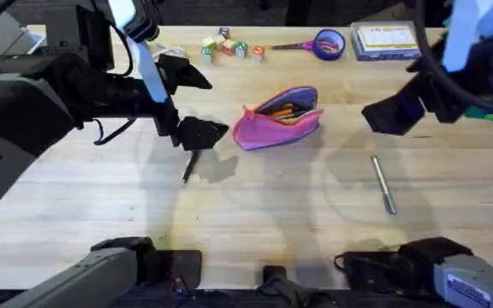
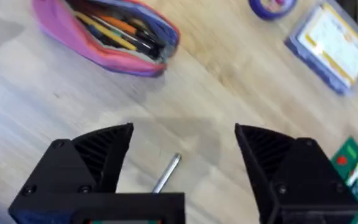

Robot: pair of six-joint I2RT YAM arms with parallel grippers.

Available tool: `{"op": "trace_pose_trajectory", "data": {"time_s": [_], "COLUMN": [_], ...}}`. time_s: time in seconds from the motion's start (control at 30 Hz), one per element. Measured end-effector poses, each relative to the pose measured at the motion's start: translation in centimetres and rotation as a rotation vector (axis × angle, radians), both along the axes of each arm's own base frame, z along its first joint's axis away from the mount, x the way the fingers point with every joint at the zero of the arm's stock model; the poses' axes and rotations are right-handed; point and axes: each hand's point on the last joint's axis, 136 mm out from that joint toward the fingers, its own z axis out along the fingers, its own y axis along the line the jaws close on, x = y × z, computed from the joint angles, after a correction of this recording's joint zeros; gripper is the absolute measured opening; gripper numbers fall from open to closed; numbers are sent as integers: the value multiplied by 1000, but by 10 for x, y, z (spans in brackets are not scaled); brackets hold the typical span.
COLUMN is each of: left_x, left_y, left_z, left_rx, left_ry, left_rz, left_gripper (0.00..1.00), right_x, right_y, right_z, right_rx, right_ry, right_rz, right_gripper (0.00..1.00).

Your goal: Unzip the bag, pick up the pens from the table one at a time and place them inside, then zip the bag closed.

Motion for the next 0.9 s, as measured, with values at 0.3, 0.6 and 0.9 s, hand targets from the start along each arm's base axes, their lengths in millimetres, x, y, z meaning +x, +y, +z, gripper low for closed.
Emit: {"op": "trace_pose_trajectory", "data": {"time_s": [0.3,0.6,0.9], "left_x": [0,0,0], "left_y": [0,0,0], "left_z": [0,0,0], "left_rx": [1,2,2], "left_ry": [0,0,0], "left_rz": [1,1,1], "left_gripper": [993,993,994], "right_x": [-34,-56,-57], "right_y": [-26,-49,-56], "right_z": [-11,-28,-28], "right_rx": [-6,25,60], "right_ry": [61,184,192], "right_rz": [-205,-424,-510], "right_gripper": [997,997,997]}}
